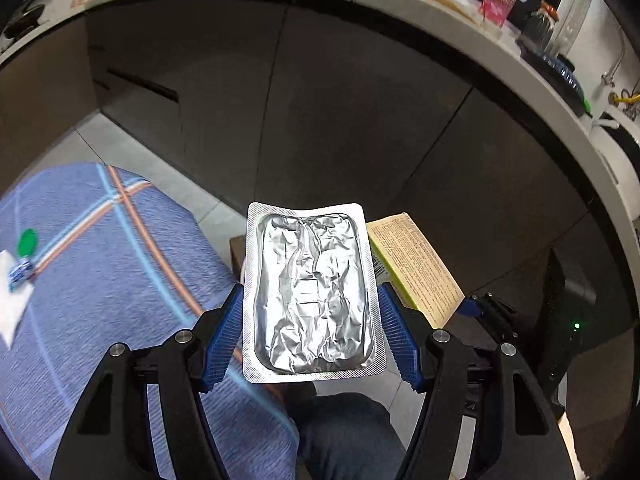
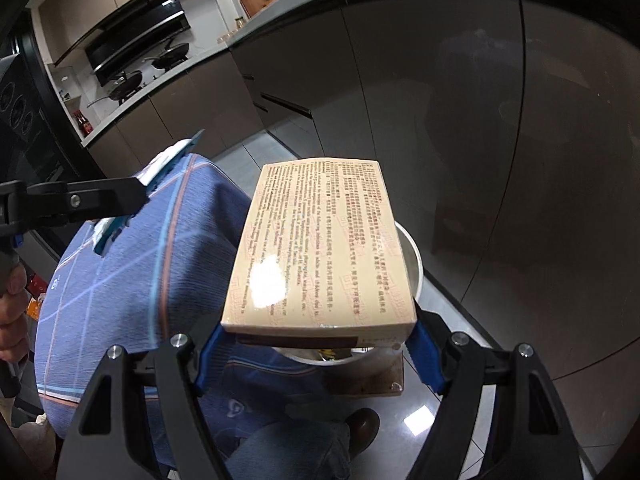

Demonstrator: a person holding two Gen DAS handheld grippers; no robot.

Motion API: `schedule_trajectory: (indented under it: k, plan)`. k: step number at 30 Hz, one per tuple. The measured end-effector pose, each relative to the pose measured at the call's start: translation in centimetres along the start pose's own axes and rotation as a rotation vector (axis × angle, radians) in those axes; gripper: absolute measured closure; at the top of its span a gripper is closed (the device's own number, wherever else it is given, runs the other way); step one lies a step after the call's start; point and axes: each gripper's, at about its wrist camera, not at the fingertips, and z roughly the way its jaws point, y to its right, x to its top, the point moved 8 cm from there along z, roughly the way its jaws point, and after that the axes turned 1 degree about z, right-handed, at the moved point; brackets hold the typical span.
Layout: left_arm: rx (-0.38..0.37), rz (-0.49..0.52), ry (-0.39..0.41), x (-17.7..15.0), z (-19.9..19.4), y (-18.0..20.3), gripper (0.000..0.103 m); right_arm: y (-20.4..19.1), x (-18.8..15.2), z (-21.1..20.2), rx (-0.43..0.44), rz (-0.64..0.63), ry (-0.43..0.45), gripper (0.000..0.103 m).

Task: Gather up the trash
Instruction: 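Carry the box and foil pack over the bin and open both tools, then move both tools back over the table toward the tissue and tube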

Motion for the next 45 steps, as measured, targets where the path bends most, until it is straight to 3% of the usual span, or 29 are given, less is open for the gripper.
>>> schedule_trajectory:
  k: [12, 13, 14, 15, 23, 33, 45]
  plan:
    - [0.032, 0.019, -0.083, 0.0, 6.3, -0.4, 0.039, 1.4, -0.6, 4.9, -0.008, -0.026, -0.063, 0.025]
    - [0.040, 0.017, -0.081, 0.1, 6.6, -0.5, 0.033, 1.4, -0.6, 5.3, -0.011, -0.039, -0.066, 0.019]
    - [0.051, 0.015, -0.075, 0.1, 6.8, -0.8, 0.026, 1.4, -0.7, 5.6, -0.013, -0.055, -0.069, 0.003]
    - [0.066, 0.010, -0.063, 0.2, 6.8, -1.0, 0.015, 1.6, -0.7, 5.8, -0.017, -0.066, -0.069, 0.004]
    - [0.094, -0.047, -0.044, 0.8, 7.3, -2.0, 0.009, 2.3, -1.3, 6.3, -0.028, -0.080, -0.086, 0.003]
    - [0.127, -0.059, -0.013, 0.9, 4.7, -3.2, 0.009, 1.8, -1.4, 4.5, -0.016, -0.086, -0.074, 0.003]
    - [0.213, -0.069, 0.072, 0.5, -1.8, -3.5, 0.008, -1.7, 0.0, 0.9, -0.004, -0.144, -0.029, 0.003]
